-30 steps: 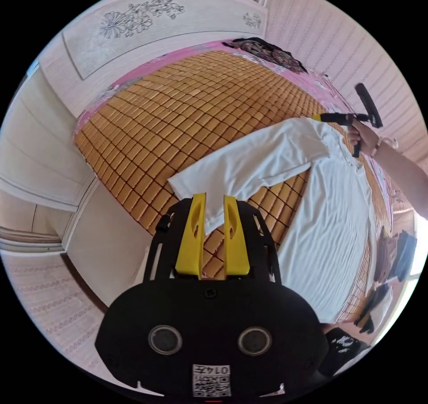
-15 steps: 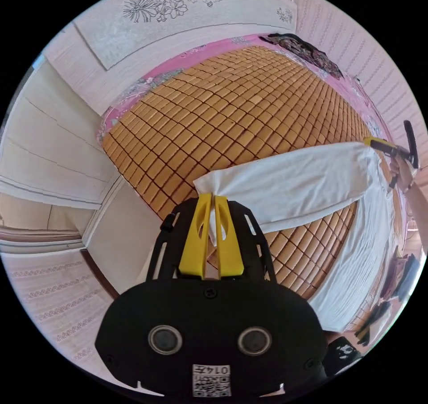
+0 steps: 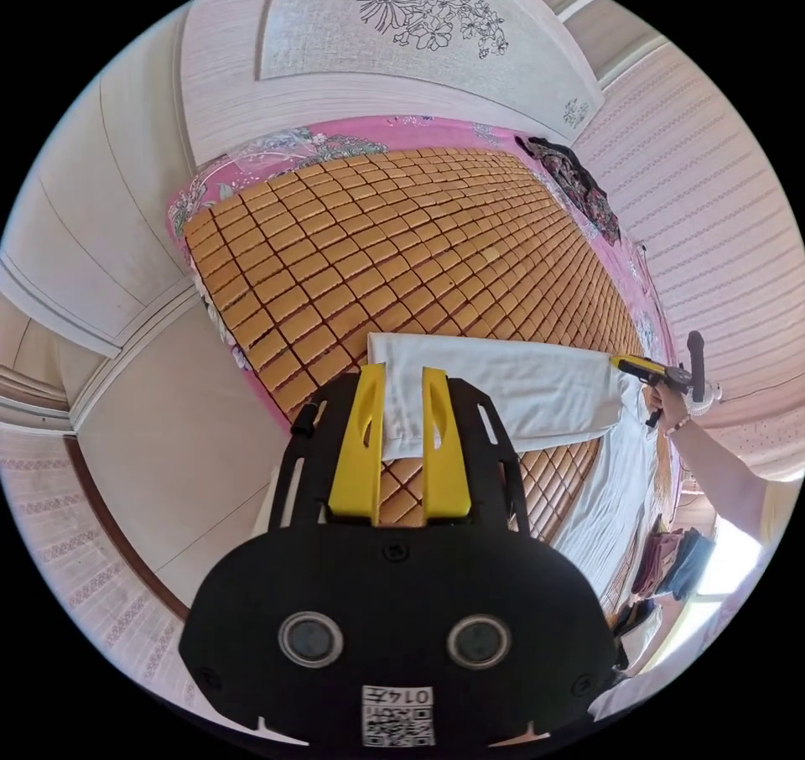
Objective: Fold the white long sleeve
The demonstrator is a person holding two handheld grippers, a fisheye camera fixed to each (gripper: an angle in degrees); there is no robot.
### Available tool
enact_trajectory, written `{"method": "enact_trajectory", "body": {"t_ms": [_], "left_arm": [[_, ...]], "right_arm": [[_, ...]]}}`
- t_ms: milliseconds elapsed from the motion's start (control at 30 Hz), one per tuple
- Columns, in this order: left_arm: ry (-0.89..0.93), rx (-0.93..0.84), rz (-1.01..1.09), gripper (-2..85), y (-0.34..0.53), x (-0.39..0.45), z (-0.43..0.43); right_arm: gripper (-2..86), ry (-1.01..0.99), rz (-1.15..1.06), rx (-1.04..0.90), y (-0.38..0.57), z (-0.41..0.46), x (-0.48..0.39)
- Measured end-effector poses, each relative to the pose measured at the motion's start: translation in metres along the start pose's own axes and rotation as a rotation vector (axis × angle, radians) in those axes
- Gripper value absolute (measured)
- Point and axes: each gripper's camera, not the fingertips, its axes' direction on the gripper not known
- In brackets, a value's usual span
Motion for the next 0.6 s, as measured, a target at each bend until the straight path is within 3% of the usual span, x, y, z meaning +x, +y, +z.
{"method": "enact_trajectory", "body": {"t_ms": [233,333,400,467,600], "left_arm": [[-0.117,-0.158,0.069,7.2,0.020,0.010,0.036],[-0.163,-0.111,0.110,4.6,0.026,0.013,0.038],[-0.143,-0.106,0.090,3.4,0.025,0.011,0.035],[-0.104,0.030,0.098,2.5,0.031,0.011,0.017],[-0.031,0.055,0.107,1.8,0.043,0.005,0.010]], "right_arm": [[0.1,0.089,0.099,0.060,-0.001,-0.004,-0.016],[0.0,0.105,0.057,0.146,0.006,-0.015,-0.034],[0.2,0.078,0.018,0.161,0.009,-0.018,-0.048],[0.6,0.028,-0.026,0.174,0.012,-0.019,-0.063],[2.1,-0.085,-0.153,0.159,0.015,-0.008,-0.107]]}}
